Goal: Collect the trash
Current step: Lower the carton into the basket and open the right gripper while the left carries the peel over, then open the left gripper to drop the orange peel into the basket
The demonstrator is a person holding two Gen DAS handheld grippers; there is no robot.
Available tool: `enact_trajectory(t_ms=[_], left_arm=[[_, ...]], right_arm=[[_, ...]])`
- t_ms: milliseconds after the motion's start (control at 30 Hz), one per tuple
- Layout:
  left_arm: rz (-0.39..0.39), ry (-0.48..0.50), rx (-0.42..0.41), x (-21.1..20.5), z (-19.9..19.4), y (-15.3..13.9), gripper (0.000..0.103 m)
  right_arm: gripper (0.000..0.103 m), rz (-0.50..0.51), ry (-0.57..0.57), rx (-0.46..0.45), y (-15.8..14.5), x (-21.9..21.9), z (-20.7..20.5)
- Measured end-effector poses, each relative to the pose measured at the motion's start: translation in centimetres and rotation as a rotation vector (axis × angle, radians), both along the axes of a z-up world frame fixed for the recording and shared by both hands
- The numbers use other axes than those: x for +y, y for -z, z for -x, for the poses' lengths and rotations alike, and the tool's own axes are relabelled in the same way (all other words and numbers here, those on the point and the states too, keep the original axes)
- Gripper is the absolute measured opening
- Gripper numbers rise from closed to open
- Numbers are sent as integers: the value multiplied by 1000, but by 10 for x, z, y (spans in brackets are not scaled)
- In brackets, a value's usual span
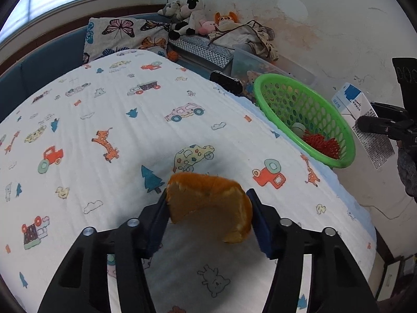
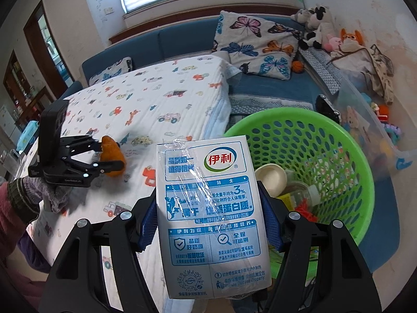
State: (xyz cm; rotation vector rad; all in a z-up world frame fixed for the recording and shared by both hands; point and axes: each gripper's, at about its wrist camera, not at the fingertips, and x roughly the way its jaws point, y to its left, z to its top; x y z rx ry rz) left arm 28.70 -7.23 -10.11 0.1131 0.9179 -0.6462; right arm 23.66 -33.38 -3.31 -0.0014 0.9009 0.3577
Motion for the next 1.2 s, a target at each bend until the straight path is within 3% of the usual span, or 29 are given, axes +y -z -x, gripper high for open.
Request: enact_trajectory(t_ms=[167, 600, 833, 1200], left_arm=[[-25, -5, -24, -2, 8, -6, 43], [15, -10, -84, -17, 25, -48, 39], [37, 40, -109, -54, 28, -69, 39], [37, 108, -93, -127, 10, -74, 39]], right_arm=[[67, -2, 34, -14, -3, -13, 4], [67, 57, 242, -53, -3, -74, -3], [68, 81, 369, -39, 9, -111, -18], [74, 52, 412, -60, 9, -127, -14]])
